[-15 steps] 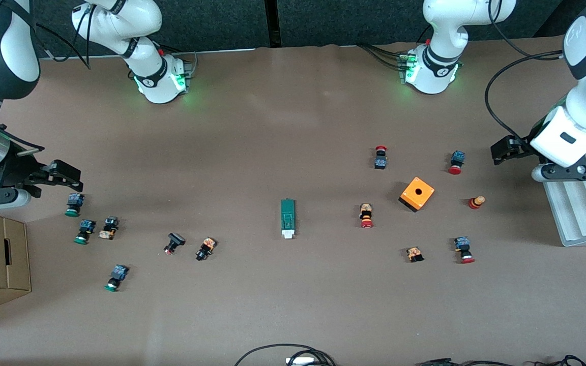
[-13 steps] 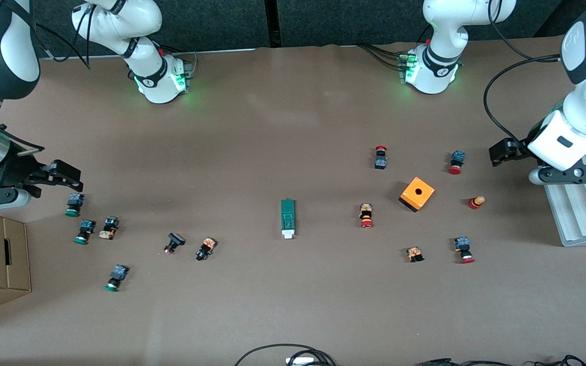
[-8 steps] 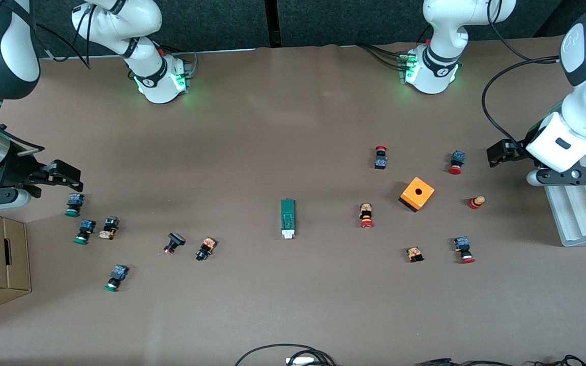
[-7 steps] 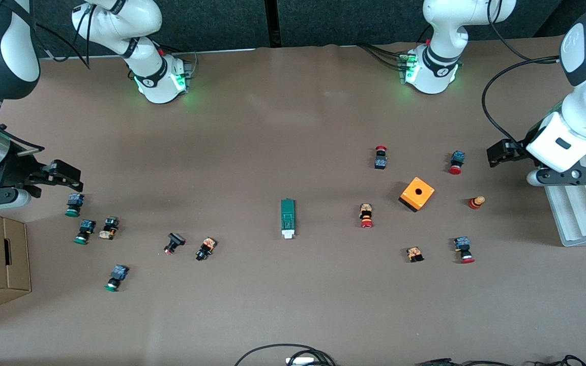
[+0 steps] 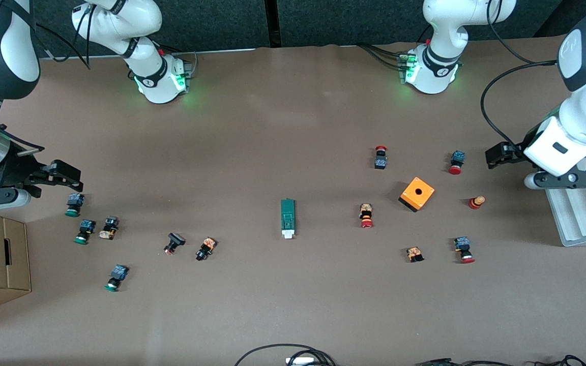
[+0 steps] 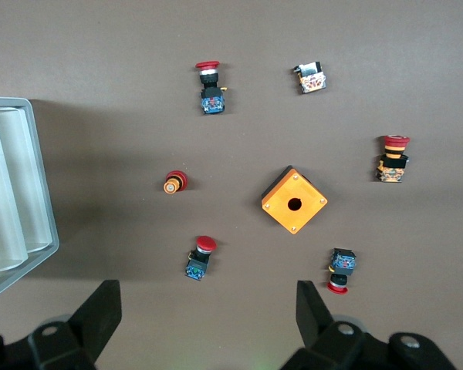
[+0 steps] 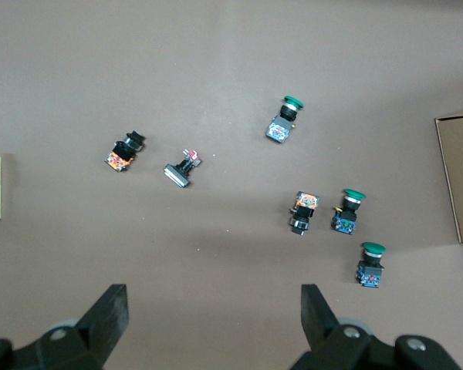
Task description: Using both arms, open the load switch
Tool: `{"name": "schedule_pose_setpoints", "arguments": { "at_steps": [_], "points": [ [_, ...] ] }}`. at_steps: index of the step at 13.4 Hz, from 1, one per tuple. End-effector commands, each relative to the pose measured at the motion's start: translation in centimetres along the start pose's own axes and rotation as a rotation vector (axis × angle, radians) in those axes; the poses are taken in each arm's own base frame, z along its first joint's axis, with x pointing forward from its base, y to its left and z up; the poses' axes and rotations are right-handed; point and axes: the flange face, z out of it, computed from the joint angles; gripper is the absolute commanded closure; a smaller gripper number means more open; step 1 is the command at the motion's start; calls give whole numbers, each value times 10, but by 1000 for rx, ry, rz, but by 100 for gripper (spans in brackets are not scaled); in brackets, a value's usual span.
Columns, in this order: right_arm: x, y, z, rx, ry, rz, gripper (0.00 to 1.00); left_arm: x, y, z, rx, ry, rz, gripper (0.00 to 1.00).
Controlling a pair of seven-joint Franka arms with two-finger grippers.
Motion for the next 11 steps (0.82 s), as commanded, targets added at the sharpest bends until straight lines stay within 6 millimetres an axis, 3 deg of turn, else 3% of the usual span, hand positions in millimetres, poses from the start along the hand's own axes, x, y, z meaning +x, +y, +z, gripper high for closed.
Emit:
{"name": "schedule_pose_setpoints", "arguments": {
  "at_steps": [1, 11],
  "points": [
    [-2, -1, -3, -6, -10, 1, 0, 4, 5, 0, -11, -15, -7, 0],
    [-2, -2, 0, -19, -17, -3, 0, 5, 4, 3, -6, -22, -7, 0]
  ]
}}
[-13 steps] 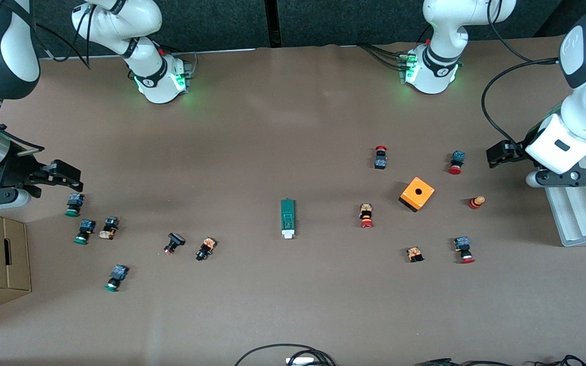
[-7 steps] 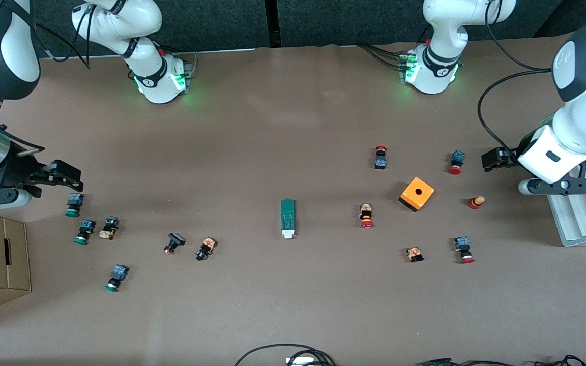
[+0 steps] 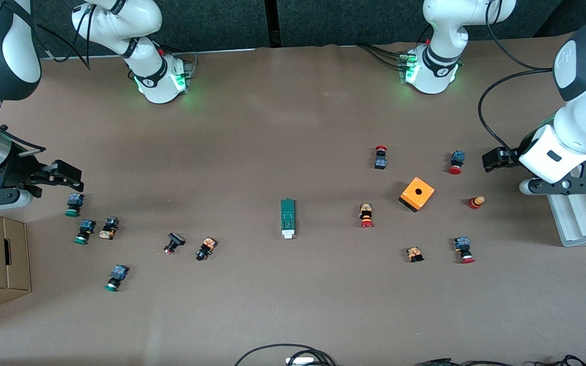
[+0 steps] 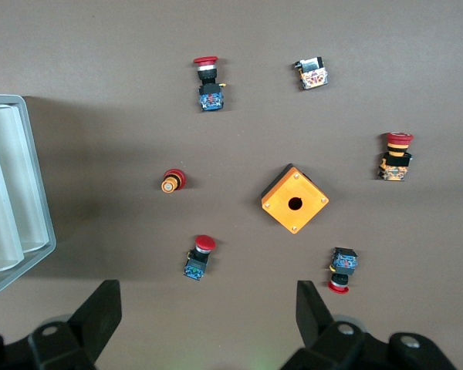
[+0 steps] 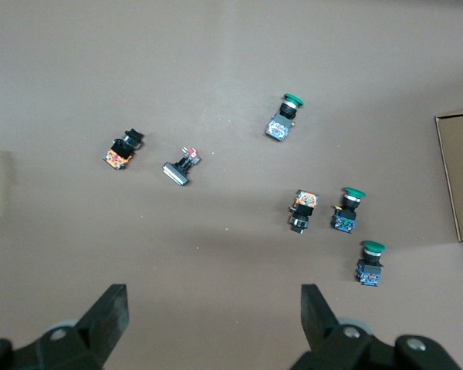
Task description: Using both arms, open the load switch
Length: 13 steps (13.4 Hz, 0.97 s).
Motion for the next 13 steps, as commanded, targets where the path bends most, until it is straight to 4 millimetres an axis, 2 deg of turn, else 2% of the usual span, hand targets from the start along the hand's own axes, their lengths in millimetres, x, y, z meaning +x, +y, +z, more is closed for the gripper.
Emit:
{"name": "schedule_pose_setpoints", "arguments": {
  "at_steps": [1, 4, 6, 7, 8, 10, 12, 13],
  "points": [
    [-2, -2, -2, -16, -11, -3, 0, 7, 6, 6, -9, -23, -6, 0],
    [-2, -1, -1, -16, -12, -1, 0, 14, 23, 16, -7, -33, 22, 0],
    [-2, -1, -1, -16, -14, -1, 0, 17, 24, 6, -1, -15, 26, 0],
    [-2, -2, -1, -15, -14, -3, 0, 17, 31, 1, -9, -6, 33, 0],
    [-2, -2, -1, -15, -14, -3, 0, 14, 51, 0, -2, -4, 37, 0],
    [-1, -1, 1, -16, -15, -1, 0, 12, 111, 13, 18, -9, -84, 0],
    [-1, -1, 4, -15, -21, -1, 0, 11, 169, 28, 3, 32, -129, 0],
    [-1, -1, 5, -16, -23, -1, 0, 12, 188, 36, -3, 40, -158, 0]
  ]
}}
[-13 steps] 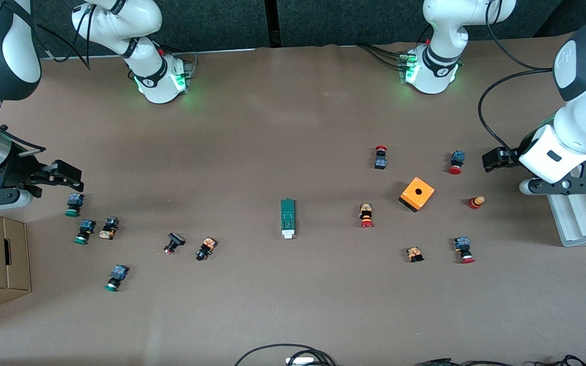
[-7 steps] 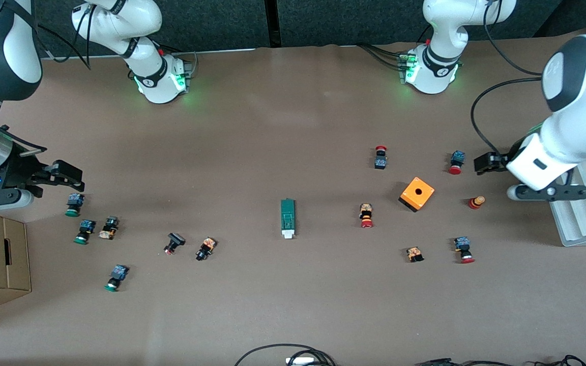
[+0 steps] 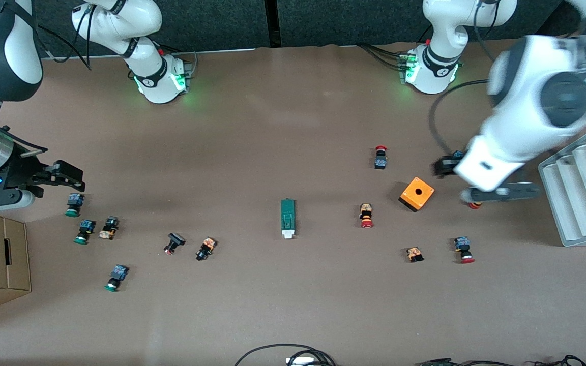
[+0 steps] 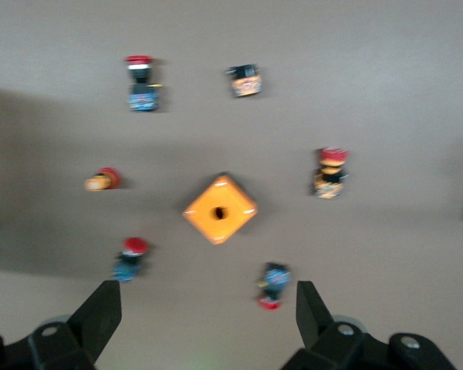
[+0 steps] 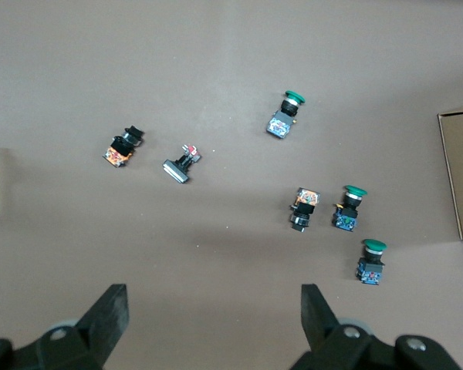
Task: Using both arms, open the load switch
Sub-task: 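Reach the left gripper down to the green load switch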
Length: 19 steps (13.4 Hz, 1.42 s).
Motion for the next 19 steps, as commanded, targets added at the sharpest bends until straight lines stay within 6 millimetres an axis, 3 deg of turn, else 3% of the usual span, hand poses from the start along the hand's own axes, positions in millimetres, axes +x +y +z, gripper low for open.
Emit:
{"name": "schedule_pose_setpoints", "arguments": {
  "at_steps": [1, 4, 7, 9, 12, 15, 19],
  "points": [
    [-1, 0, 1, -16, -14, 0, 0, 3, 55, 20, -26, 30, -90, 0],
    [1, -1, 2, -17, -9, 0, 0, -19, 139, 46, -62, 95, -166, 0],
    [5, -8, 8, -11, -14, -10, 0, -35, 203, 76, -125, 163, -226, 0],
    [6, -8, 10, -10, -13, -8, 0, -34, 218, 98, -81, 244, -248, 0],
    [8, -6, 10, 3, -5, 4, 0, -60, 267, 129, -63, 330, -261, 0],
    [21, -12, 27, 15, -26, 124, 0, -63, 286, 144, -102, 430, -281, 0],
    [42, -57, 44, 6, -47, 272, 0, -78, 309, 186, 17, 589, -60, 0]
  ]
}}
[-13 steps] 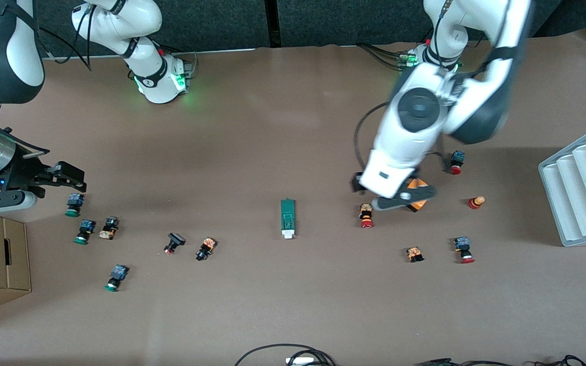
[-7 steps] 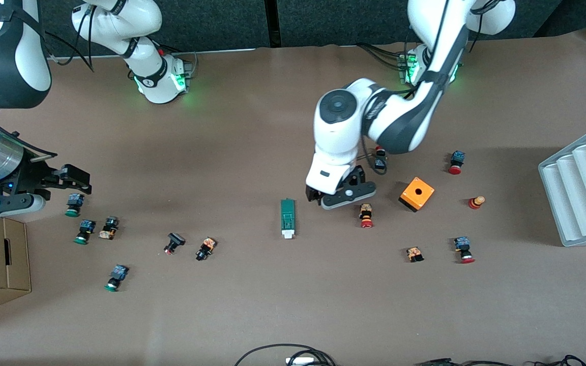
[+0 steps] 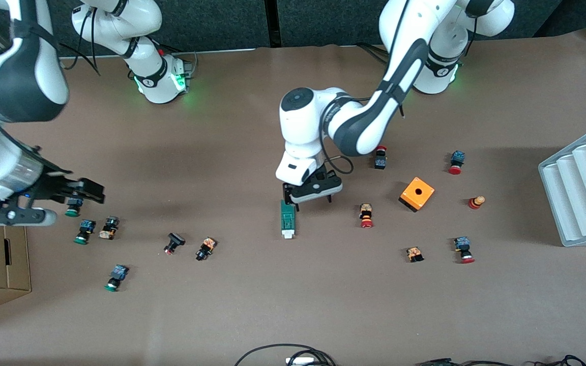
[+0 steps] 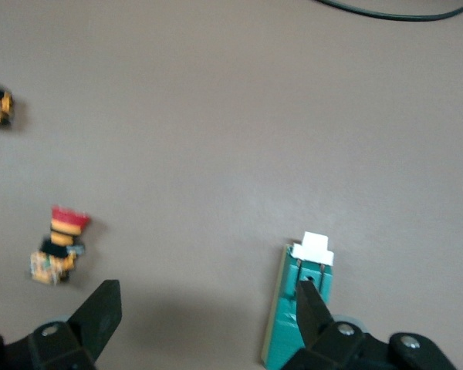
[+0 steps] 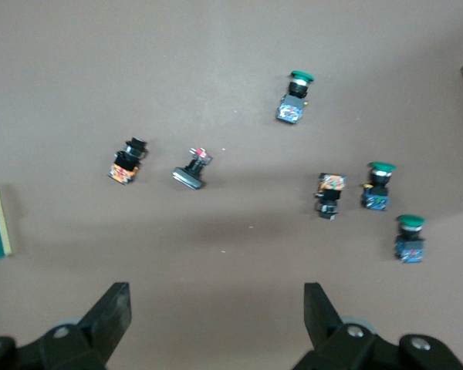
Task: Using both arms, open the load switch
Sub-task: 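Reach the left gripper down to the green load switch, then grasp the switch with the left gripper while the right gripper approaches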
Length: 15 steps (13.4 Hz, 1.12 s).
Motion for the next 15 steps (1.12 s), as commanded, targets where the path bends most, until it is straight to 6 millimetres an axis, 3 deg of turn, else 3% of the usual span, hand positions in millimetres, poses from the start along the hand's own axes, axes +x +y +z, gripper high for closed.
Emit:
{"name": "schedule_pose_setpoints", "arguments": {
  "at_steps": [1, 5, 6, 8, 10, 13, 15],
  "points": [
    [19, -31, 8, 28, -11, 125, 0, -16, 17, 10, 5, 116, 112, 0],
    [20, -86, 38, 66, -93, 454, 0, -39, 29, 24, -38, 172, 18, 0],
    [20, -98, 46, 69, -110, 520, 0, -56, 39, 17, -73, 195, 29, 0],
    [26, -114, 58, 65, -126, 601, 0, -112, 65, 6, -125, 228, 15, 0],
    [35, -125, 75, 52, -139, 679, 0, -143, 75, 9, -148, 253, -19, 0],
    [49, -157, 100, 41, -160, 826, 0, -168, 71, 42, -87, 341, 60, 0],
    [46, -178, 112, 46, -173, 941, 0, -186, 69, 63, -69, 414, 45, 0]
  ]
}}
